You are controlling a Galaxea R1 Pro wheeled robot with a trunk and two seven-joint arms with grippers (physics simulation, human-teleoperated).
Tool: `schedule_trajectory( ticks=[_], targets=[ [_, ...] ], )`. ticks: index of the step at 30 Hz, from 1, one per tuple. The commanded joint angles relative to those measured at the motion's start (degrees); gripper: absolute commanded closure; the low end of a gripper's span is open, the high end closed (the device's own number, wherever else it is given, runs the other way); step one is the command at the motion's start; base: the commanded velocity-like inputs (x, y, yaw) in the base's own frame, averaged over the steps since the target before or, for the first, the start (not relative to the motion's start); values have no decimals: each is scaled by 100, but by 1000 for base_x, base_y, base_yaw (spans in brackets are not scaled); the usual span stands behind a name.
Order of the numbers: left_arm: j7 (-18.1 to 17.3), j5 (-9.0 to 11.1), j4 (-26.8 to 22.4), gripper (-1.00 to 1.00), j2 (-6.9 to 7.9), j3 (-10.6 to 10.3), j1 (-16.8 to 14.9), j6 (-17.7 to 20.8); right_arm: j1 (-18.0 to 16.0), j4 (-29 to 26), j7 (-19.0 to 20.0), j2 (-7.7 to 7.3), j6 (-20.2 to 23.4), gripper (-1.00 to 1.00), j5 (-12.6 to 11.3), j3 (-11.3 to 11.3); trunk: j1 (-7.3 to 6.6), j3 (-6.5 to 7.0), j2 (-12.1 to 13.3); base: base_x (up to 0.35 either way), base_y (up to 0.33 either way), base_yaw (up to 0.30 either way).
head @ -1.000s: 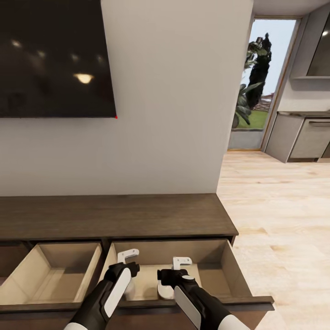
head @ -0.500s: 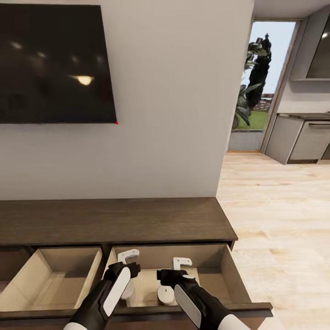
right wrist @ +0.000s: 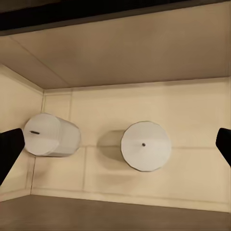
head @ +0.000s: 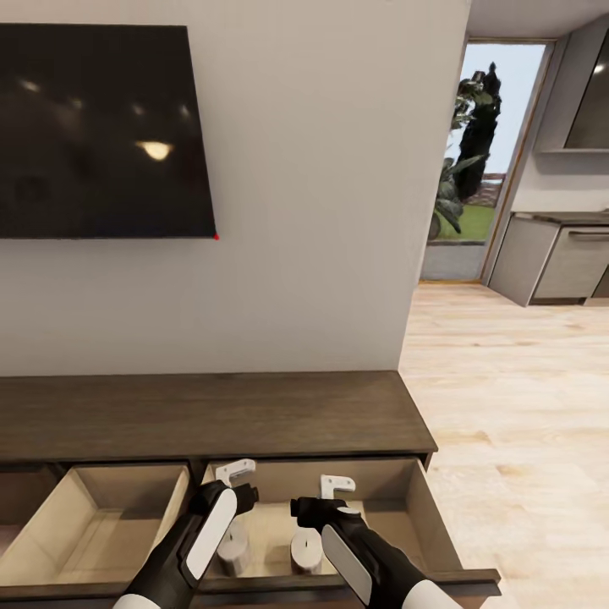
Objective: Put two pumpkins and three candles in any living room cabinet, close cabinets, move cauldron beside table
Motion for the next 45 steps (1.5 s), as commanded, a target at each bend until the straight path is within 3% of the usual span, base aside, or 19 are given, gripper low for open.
schedule_trajectory(
  ticks=[1, 34, 38, 42, 45],
  targets=[
    [58, 61, -7, -100, 5, -10, -3, 5, -4, -6, -43, 0, 17, -100, -29, 14, -23, 13, 39, 0, 0, 0],
    [58, 61, -7, -100, 8, -4, -3, 5, -4, -1, -41, 0, 15, -100, -36, 6, -748, 605, 1362, -51, 0, 0],
    [58, 61, -7, -100, 8, -4, -3, 5, -4, 18, -49, 0, 17, -100, -121, -147, -836, 677, 1523, -12, 0, 0],
    [58, 53, -7, -100, 8, -8, -3, 5, -4, 29, -204, 0, 17, -100, -174, -491, -924, 749, 1683, -2, 0, 0],
    [58, 52, -7, -100, 8, -11, -3, 5, -4, 36, -258, 0, 17, -100, -182, -578, -990, 802, 1804, 0, 0, 0]
  ],
)
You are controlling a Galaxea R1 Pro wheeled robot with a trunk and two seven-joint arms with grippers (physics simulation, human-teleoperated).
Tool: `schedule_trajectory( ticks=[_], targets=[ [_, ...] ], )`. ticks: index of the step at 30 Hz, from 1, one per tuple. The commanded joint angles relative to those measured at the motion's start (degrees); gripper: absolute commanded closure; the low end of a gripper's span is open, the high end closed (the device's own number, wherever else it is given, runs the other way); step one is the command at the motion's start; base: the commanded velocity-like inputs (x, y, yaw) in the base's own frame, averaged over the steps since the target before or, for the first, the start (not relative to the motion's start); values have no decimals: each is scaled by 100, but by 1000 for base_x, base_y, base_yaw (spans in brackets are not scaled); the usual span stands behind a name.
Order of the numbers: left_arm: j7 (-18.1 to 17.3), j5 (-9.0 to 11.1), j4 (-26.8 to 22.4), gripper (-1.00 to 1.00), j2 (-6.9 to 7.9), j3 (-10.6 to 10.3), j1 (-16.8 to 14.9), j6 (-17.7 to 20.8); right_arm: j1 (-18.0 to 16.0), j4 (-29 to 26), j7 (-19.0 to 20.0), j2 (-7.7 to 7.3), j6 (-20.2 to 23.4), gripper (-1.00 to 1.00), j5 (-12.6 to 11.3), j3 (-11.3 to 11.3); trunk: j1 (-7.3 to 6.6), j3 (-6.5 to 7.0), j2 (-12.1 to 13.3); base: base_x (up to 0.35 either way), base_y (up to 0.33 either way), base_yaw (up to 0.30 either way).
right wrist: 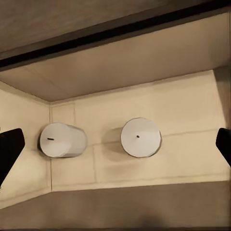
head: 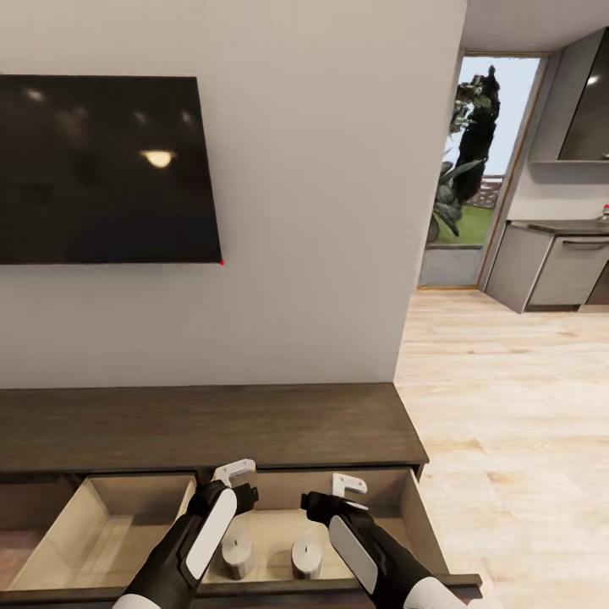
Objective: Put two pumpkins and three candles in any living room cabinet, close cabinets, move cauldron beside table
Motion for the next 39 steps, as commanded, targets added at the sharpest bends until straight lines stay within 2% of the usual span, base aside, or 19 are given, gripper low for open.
schedule_trajectory(
  ticks=[1, 34, 39],
  targets=[
    [58, 60, -7, -100, 2, -12, -3, 5, -4, -7, -47, 0, 18, -100, -27, 3, -23, 13, 39, 0, 0, 0],
    [58, 85, -7, -100, 2, -13, -3, 5, -4, 20, -55, 0, 18, -100, -31, -11, -748, 605, 1362, -176, 0, 0],
    [54, 79, -5, -100, 2, -20, -3, 5, -4, 21, -56, 0, 18, -100, -31, -11, -748, 605, 1362, -189, 0, 0]
  ],
)
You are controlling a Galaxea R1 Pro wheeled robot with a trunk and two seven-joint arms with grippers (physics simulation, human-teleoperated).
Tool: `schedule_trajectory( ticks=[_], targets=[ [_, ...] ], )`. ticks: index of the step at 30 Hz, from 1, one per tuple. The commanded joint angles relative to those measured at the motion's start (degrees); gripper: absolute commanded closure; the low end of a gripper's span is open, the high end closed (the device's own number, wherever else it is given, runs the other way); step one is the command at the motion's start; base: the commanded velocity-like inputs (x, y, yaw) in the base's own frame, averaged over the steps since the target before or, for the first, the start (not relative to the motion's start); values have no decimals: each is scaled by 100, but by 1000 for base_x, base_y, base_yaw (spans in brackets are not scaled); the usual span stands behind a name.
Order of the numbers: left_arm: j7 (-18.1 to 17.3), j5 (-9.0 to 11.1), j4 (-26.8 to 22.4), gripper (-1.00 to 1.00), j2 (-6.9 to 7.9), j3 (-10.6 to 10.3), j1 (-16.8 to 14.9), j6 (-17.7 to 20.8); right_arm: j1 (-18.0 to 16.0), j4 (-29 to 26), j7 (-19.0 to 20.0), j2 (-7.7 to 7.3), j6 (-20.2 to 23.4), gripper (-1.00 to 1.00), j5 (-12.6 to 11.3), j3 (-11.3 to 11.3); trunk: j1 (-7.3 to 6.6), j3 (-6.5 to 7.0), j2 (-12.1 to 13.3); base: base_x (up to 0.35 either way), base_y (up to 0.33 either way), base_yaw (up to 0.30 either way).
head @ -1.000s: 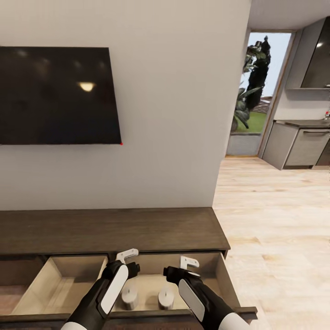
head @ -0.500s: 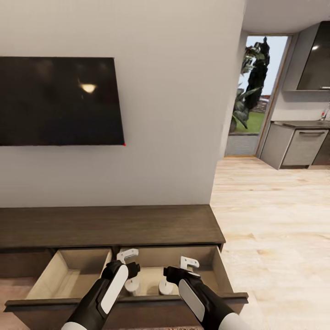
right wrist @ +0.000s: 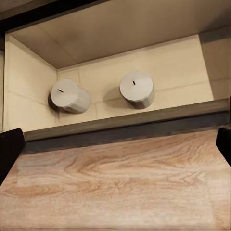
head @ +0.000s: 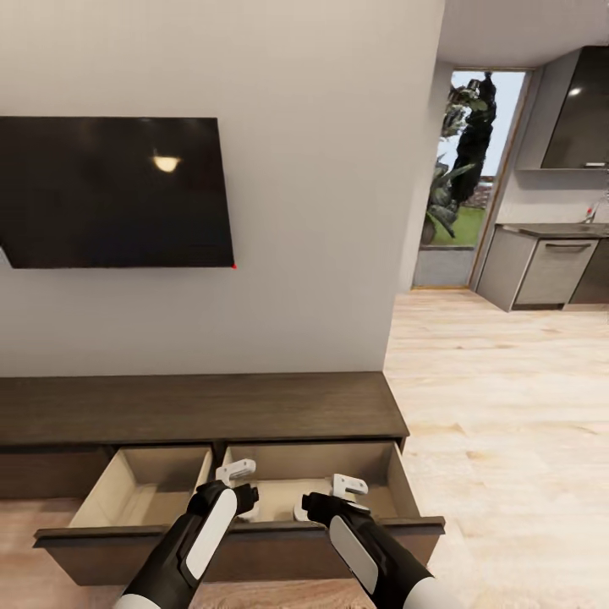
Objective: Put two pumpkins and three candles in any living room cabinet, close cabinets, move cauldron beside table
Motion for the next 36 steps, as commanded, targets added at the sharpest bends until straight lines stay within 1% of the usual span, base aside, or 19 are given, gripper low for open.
schedule_trajectory(
  ticks=[1, 29, 36],
  targets=[
    [56, 59, -8, -100, 2, -12, -4, 5, -4, -6, -42, 0, 18, -100, -24, 12, -2, -6, -4, -188, 0, 0],
    [53, 35, -9, -100, 4, -40, -4, 5, -4, 2, -42, 0, 18, -100, -24, 12, -2, -6, -4, -176, 0, 0],
    [53, 16, -9, -100, 3, -40, -4, 5, -4, 2, -42, 0, 18, -100, -24, 12, 151, -132, -284, -140, 0, 0]
  ],
)
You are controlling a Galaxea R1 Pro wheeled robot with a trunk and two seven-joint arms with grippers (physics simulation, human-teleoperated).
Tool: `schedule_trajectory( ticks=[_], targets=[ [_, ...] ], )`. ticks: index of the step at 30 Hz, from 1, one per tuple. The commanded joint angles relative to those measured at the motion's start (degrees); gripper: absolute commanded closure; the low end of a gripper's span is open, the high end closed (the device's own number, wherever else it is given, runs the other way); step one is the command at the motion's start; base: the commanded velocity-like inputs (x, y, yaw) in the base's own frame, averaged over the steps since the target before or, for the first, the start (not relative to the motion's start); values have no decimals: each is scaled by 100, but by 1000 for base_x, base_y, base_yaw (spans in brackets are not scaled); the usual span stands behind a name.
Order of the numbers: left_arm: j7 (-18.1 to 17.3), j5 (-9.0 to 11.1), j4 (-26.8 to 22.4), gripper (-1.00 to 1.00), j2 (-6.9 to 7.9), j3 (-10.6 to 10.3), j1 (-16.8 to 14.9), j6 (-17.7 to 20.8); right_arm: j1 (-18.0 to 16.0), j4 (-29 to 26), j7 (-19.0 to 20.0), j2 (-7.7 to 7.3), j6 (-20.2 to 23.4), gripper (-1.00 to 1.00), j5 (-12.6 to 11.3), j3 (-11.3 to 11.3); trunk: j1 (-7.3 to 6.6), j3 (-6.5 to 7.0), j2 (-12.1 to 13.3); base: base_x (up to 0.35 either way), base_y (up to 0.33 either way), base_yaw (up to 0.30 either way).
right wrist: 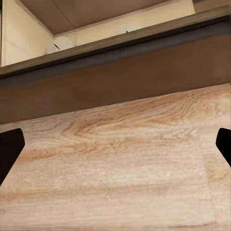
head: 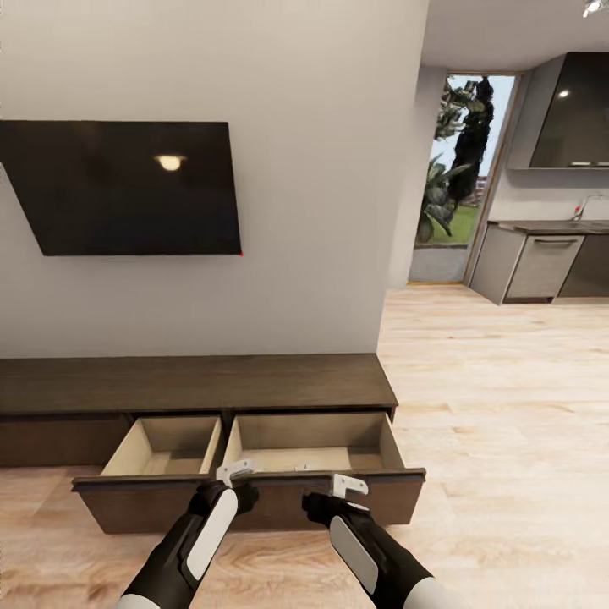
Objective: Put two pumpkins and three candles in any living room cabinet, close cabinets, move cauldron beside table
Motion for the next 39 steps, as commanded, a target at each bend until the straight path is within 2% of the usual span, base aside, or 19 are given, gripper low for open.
schedule_trajectory(
  ticks=[1, 9, 26, 33, 37, 39],
  targets=[
    [59, 57, -7, -100, 2, -12, -4, 5, -4, -7, -42, 0, 18, -100, -24, 13, 21, -24, -45, -131, 0, 0],
    [66, 0, -7, -100, 2, -18, -4, -3, -4, -8, -42, 0, 18, -100, -24, 13, 197, -168, -366, -108, 0, 0],
    [94, -13, 11, -100, 21, -39, -4, -76, -4, 4, -42, 0, 20, -100, -24, 13, 570, -473, -1048, -5, 0, 0],
    [182, 109, -215, -100, 215, 188, -20, 156, -13, -164, -98, -10, 184, -100, -91, 5, 569, -473, -1046, 0, 0, 0],
    [181, 133, -344, -100, 245, 194, -20, 286, -13, -158, -95, -13, 185, -100, -87, 4, 569, -473, -1046, 0, 0, 0],
    [181, 154, -408, -100, 253, 203, -21, 350, -13, -157, -95, -12, 185, -100, -95, 4, 525, -437, -966, 0, 0, 0]
  ],
)
